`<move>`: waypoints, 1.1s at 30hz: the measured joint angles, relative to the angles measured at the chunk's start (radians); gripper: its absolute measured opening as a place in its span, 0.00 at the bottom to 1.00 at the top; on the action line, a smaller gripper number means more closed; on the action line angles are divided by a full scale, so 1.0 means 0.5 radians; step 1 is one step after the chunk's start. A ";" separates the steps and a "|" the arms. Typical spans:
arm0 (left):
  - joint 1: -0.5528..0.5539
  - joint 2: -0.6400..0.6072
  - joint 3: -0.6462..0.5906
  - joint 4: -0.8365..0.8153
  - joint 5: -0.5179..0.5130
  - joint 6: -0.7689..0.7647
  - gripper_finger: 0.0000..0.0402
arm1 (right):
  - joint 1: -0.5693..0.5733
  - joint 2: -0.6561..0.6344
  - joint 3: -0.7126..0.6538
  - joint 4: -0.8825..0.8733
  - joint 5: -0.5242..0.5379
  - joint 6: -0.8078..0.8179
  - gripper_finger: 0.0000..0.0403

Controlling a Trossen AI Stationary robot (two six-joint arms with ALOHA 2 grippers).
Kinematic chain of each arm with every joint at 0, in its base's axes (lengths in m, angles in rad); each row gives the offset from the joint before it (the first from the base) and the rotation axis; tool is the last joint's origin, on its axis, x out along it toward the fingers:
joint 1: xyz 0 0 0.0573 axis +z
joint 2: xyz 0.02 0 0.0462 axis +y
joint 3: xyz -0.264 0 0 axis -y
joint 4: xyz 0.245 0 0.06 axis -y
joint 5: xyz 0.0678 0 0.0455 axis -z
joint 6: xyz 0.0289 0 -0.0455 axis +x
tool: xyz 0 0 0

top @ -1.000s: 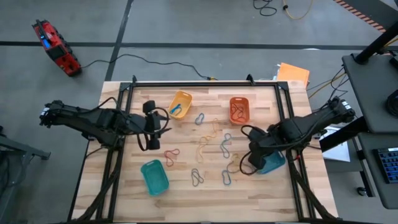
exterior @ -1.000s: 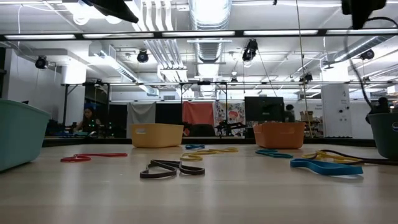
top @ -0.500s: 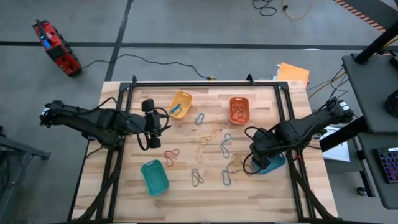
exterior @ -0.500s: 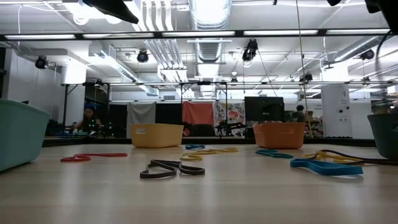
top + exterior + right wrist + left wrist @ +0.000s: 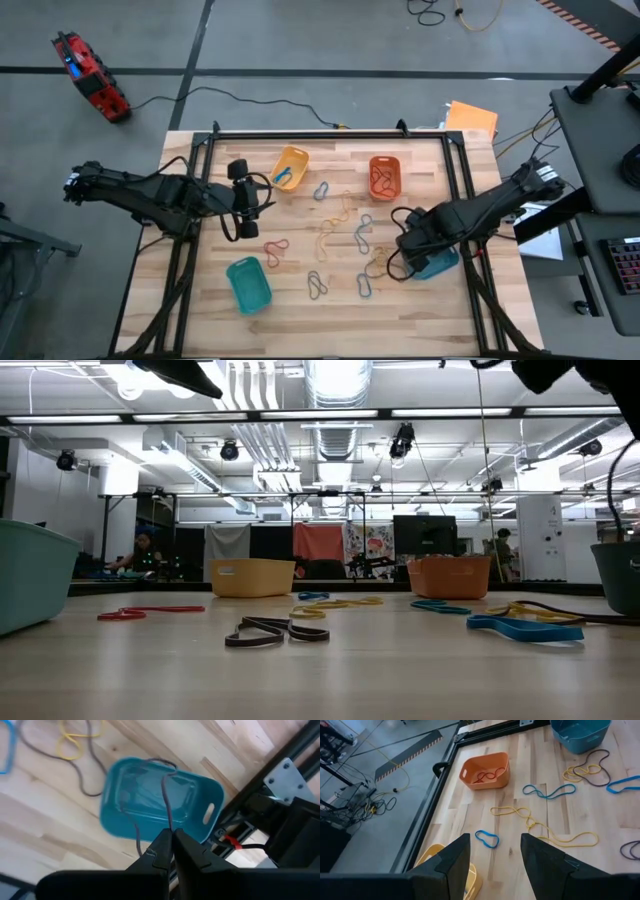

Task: Sort rubber bands into baskets
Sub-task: Put the violet rubber band into the blue bin

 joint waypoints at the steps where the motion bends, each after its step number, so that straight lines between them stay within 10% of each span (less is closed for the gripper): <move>1: 0.000 0.000 0.000 0.000 0.000 0.000 0.40 | 0.000 0.010 -0.017 0.001 0.000 0.004 0.02; 33: 0.000 0.000 0.000 -0.008 0.001 -0.014 0.40 | 0.020 0.509 -0.223 0.005 -0.733 -0.020 0.02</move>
